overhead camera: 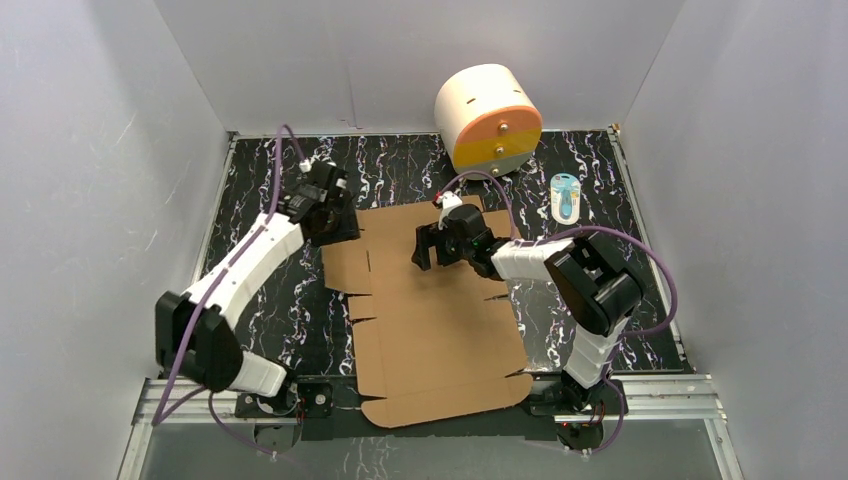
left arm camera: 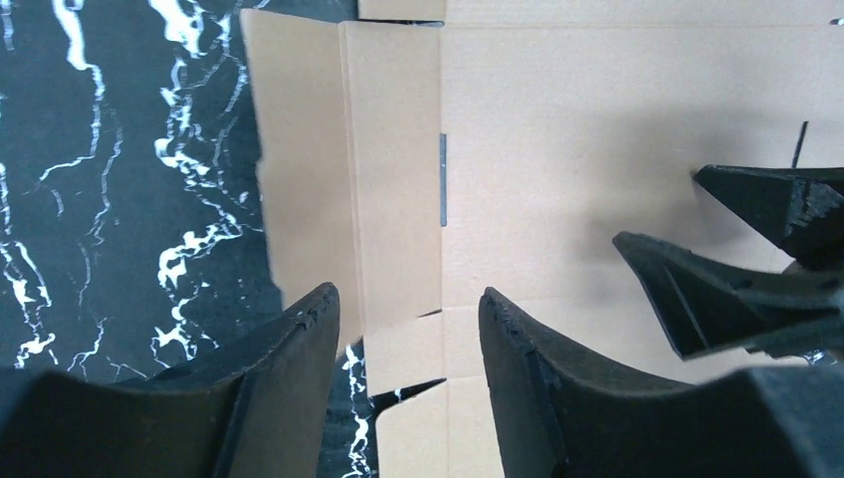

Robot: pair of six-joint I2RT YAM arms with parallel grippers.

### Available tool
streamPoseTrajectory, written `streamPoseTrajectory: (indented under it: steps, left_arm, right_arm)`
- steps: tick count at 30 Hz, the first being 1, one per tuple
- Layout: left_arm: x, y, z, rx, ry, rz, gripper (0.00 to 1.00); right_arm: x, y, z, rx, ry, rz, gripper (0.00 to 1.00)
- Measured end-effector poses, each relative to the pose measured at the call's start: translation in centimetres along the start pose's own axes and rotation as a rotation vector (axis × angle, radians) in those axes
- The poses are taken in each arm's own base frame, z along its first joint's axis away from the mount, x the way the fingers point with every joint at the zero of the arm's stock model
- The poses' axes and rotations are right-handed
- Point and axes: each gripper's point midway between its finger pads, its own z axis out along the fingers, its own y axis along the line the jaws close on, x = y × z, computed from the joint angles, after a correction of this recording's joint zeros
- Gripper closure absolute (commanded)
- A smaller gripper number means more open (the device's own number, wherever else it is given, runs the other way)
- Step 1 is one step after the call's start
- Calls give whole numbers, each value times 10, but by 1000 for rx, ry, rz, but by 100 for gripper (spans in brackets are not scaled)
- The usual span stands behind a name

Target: Fold the paper box

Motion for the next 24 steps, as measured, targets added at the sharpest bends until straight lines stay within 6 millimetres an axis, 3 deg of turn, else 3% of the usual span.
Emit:
streamPoseTrajectory:
  steps: [6,12,17,21,24]
  left_arm:
    - [11,27,-25,26,-69,-116,41]
    - [69,26,-15,119,22,-222,41]
    - [114,24,0,169,123,-301,40]
    - [124,20,5,201,140,-338,40]
    - [130,19,11,213,149,-352,40]
  right_arm:
    - [-15,-1,18,6,-29,6,6]
    - [-17,3,19,-10,-27,6,6]
    - [-20,11,-6,-28,-23,-8,4]
    - [-27,17,-29,-44,-47,-29,5]
    - [-20,19,-40,-56,-45,-33,5]
